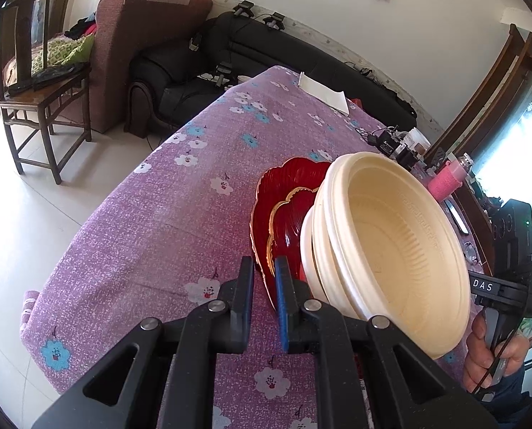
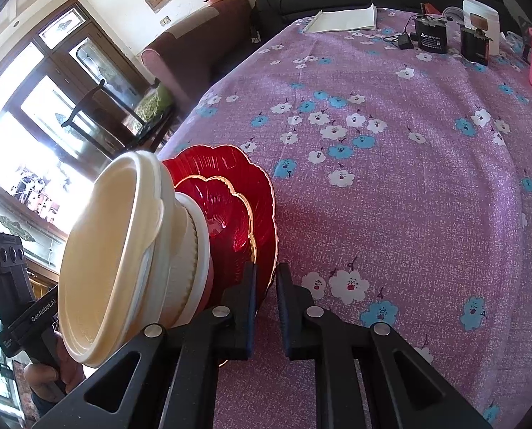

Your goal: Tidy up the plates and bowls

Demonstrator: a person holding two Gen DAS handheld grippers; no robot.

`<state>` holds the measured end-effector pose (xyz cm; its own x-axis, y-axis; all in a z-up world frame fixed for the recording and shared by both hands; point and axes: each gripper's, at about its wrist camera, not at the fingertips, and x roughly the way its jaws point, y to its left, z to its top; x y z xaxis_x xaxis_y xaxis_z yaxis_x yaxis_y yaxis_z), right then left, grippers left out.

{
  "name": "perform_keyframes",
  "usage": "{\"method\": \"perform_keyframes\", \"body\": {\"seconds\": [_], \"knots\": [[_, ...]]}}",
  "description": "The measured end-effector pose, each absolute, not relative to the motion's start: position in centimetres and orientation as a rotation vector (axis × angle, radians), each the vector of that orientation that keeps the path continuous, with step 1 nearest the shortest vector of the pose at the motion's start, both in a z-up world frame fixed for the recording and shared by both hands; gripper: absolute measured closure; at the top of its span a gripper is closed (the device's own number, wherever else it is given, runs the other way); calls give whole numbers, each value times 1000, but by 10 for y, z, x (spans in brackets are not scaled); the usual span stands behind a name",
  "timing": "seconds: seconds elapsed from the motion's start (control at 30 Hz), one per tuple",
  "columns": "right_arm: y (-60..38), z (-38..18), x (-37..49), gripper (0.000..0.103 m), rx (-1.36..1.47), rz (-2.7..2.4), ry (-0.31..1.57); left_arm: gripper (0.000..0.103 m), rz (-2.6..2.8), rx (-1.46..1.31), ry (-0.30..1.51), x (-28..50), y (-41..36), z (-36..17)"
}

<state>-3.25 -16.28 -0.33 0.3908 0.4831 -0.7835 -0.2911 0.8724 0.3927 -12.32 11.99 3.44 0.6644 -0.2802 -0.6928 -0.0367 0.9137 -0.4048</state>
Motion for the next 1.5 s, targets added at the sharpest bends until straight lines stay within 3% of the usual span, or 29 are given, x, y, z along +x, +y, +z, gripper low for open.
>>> {"method": "perform_keyframes", "body": {"seconds": [0.37, 1.03, 1.5], "knots": [[-220, 8, -40, 90, 272, 414, 1019, 92, -216, -343, 873, -100, 60, 42], [-393, 13, -68, 91, 480, 150, 914, 92, -381, -170, 952, -25, -123, 39], [-414, -2, -62, 91, 481, 124, 881, 89, -329, -113, 883, -28, -146, 32]]}}
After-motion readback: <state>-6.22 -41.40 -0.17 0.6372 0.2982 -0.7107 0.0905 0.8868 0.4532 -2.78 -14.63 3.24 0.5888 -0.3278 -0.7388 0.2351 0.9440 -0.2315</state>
